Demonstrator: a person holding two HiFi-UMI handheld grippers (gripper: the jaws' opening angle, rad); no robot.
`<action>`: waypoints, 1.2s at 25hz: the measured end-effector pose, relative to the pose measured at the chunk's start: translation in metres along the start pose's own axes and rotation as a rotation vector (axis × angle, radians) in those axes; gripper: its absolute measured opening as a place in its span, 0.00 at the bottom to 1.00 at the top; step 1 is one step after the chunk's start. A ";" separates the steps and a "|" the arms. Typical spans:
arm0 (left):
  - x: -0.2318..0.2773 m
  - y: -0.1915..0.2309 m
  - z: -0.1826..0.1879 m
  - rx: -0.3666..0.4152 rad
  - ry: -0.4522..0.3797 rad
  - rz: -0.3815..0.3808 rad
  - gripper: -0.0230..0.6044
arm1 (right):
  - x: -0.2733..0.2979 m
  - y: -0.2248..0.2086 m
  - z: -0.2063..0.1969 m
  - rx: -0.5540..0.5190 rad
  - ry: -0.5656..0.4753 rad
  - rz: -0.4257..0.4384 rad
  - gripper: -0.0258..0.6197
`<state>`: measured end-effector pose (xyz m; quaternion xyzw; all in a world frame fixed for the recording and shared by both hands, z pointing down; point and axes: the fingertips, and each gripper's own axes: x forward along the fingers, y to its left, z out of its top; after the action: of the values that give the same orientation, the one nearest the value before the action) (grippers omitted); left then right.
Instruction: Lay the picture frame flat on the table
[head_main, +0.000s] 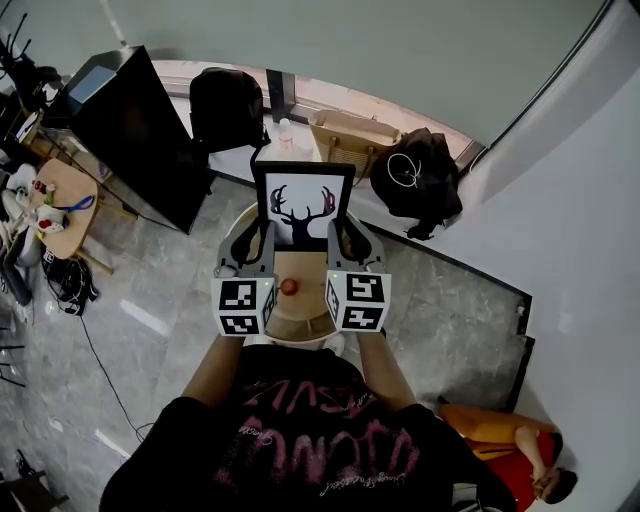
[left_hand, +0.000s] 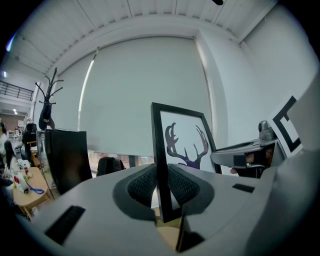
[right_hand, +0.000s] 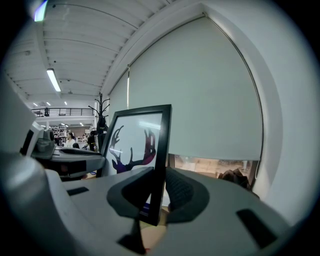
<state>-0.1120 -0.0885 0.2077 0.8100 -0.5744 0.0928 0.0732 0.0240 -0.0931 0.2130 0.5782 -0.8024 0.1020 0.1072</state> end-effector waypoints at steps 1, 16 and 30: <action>0.000 0.000 -0.001 0.000 0.001 0.000 0.15 | 0.000 0.000 -0.001 0.000 0.002 0.000 0.17; 0.001 0.001 -0.021 -0.006 0.035 0.005 0.15 | 0.003 0.002 -0.020 0.008 0.033 0.010 0.17; -0.005 0.002 -0.032 -0.009 0.071 -0.001 0.15 | 0.001 0.007 -0.029 -0.005 0.061 0.029 0.17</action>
<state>-0.1173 -0.0771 0.2377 0.8061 -0.5714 0.1191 0.0972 0.0185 -0.0837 0.2409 0.5626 -0.8075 0.1189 0.1315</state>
